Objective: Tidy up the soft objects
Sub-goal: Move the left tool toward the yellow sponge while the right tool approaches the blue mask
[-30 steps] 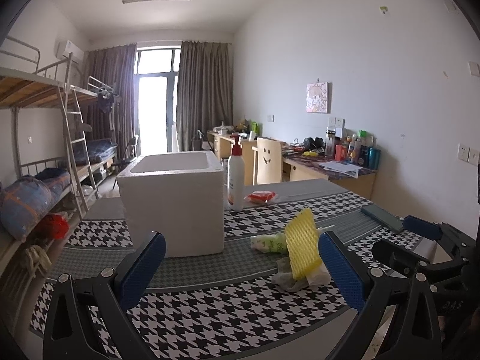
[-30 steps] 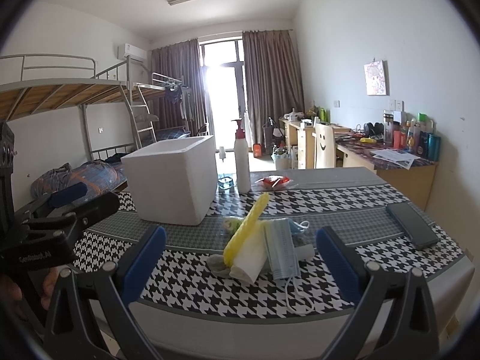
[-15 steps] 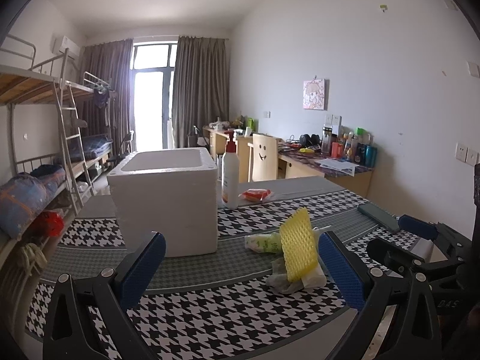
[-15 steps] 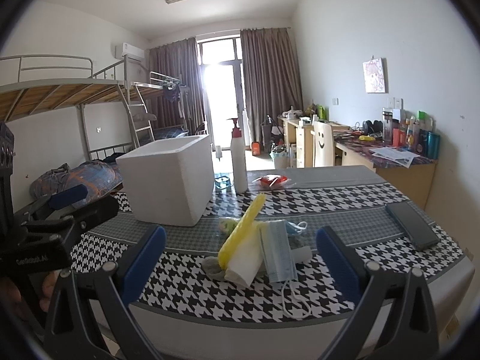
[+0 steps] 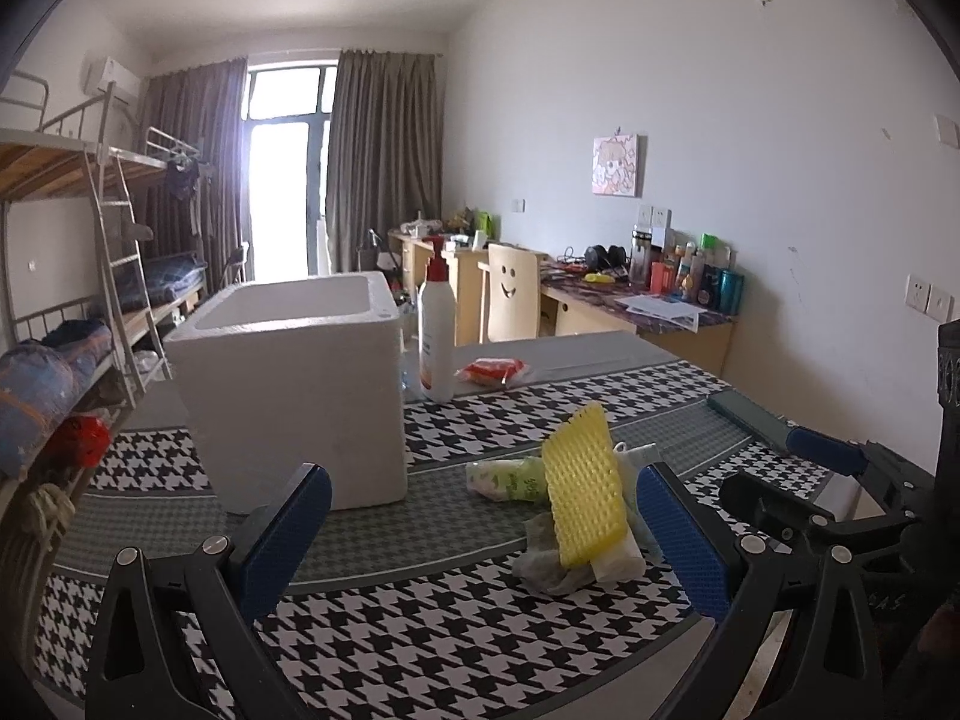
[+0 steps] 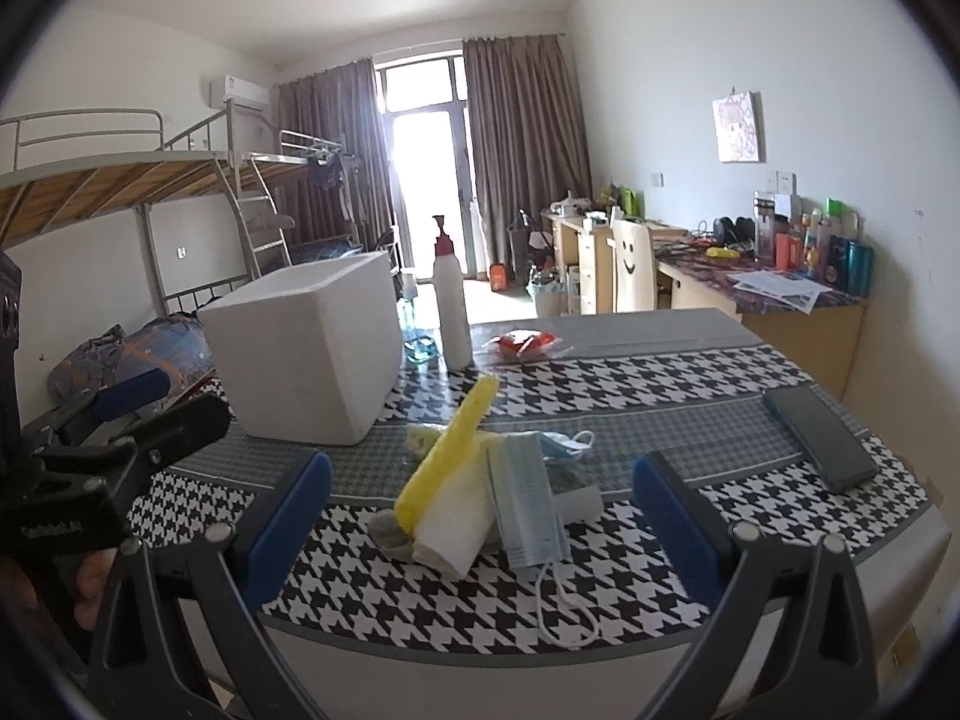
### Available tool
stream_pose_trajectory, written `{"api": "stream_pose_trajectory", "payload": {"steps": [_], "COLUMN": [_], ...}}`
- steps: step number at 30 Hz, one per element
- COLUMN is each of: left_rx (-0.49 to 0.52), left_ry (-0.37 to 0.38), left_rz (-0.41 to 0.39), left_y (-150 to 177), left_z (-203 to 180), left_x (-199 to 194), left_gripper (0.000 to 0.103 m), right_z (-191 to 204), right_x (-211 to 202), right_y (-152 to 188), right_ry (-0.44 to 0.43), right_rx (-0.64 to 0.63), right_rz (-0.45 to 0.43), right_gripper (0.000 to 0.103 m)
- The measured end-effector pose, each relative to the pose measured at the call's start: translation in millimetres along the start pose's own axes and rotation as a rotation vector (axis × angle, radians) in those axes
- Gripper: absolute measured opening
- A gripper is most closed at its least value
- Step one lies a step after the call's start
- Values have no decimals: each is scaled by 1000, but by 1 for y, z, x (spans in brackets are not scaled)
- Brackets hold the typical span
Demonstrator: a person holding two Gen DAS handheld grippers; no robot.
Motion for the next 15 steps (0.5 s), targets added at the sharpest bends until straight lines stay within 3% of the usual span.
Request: {"api": "stream_pose_trajectory", "payload": {"steps": [15], "left_rx": [35], "left_ry": [47], "left_rz": [76], "left_y": [1], "left_z": [-15], "left_x": [33], "left_gripper": [102], "right_z": [-15], "right_x": [17], "right_y": [4], "right_ry": [42], "right_rx": [27], "right_rz": [57], "right_gripper": [102]}}
Point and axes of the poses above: each gripper's, at about its wrist camera, not at the fingertips, and x roughly the way its jaws point, z to its left, y to its underside, the point moved 3 cm from there along x, roughly the way its jaws point, and after that the axes turned 12 degrees about z, right-handed, at the moved point
